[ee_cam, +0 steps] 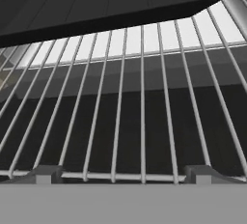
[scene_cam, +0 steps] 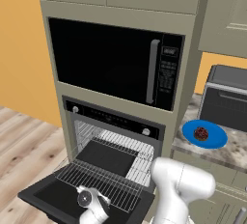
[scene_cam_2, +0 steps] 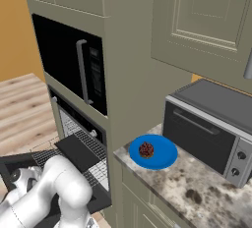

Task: Take the baked cake out of the oven and place it on the plate for cooling. Then close the oven door.

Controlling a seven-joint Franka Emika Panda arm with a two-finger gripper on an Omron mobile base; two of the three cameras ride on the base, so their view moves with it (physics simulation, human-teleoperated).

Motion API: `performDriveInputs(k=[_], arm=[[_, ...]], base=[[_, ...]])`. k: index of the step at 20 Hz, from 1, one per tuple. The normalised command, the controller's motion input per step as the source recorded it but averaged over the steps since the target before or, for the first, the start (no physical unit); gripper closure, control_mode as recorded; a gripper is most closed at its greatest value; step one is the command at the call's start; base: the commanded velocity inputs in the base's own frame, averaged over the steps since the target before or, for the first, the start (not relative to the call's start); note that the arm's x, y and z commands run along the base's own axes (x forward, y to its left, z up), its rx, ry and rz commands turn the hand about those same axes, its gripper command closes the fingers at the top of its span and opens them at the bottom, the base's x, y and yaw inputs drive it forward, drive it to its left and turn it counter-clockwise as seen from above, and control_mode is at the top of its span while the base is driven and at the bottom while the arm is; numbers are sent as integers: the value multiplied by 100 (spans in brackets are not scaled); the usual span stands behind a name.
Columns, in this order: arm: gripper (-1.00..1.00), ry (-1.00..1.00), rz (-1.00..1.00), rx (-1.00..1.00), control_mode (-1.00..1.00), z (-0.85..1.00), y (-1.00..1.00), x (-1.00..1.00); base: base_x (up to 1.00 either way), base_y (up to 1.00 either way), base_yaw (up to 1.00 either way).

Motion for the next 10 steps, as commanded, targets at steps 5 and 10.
performDriveInputs(k=[5, 10], arm=[[-100, 0, 0, 0, -100, 0, 0, 35], [-100, 0, 0, 0, -100, 0, 0, 35]], base=[[0, 0, 0], [0, 0, 0]])
